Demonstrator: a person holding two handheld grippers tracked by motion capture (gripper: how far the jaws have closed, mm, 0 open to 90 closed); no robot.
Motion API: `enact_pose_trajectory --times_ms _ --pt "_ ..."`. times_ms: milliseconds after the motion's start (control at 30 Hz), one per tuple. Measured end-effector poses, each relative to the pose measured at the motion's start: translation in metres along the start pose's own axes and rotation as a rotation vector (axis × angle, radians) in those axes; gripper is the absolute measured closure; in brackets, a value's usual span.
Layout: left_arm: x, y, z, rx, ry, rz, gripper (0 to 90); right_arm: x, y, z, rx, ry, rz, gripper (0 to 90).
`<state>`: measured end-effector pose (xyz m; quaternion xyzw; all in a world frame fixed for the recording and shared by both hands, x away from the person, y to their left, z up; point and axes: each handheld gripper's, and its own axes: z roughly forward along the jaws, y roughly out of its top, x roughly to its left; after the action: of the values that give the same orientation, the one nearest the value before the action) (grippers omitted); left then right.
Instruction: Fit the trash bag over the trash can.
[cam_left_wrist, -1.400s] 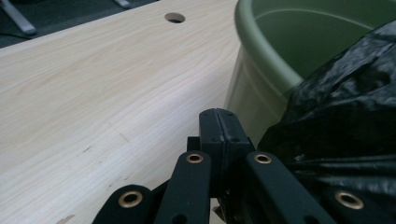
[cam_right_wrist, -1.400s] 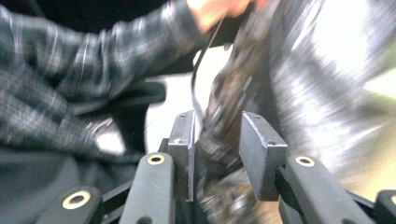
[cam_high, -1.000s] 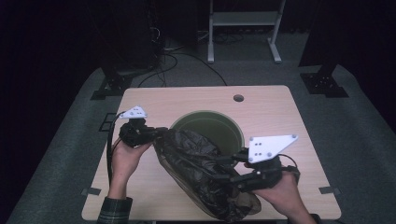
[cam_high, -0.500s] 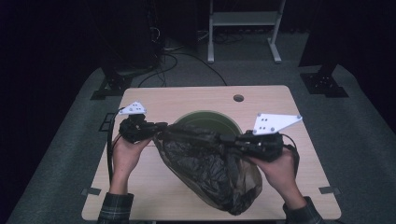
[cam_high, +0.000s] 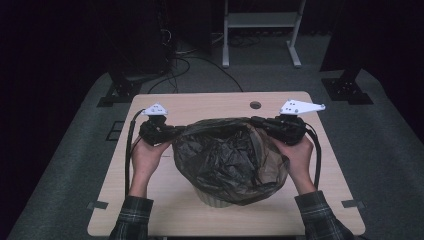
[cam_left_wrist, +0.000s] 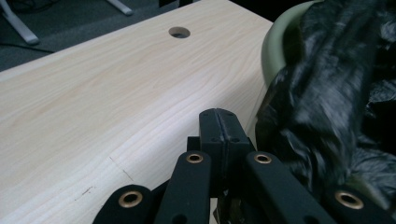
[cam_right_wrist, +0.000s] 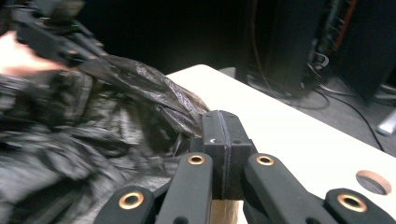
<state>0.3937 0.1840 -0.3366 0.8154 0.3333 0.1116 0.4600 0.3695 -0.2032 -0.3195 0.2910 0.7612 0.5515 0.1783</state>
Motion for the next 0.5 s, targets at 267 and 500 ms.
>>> enact_pose_trajectory --times_ms 267,500 --pt "0.004 -0.006 0.012 0.043 0.009 -0.012 90.0 -0.02 -0.017 0.025 0.089 -0.038 0.061 89.8" --pt "0.011 -0.022 0.023 0.106 0.02 -0.027 90.0 -0.022 -0.039 0.051 0.211 -0.044 0.082 89.8"
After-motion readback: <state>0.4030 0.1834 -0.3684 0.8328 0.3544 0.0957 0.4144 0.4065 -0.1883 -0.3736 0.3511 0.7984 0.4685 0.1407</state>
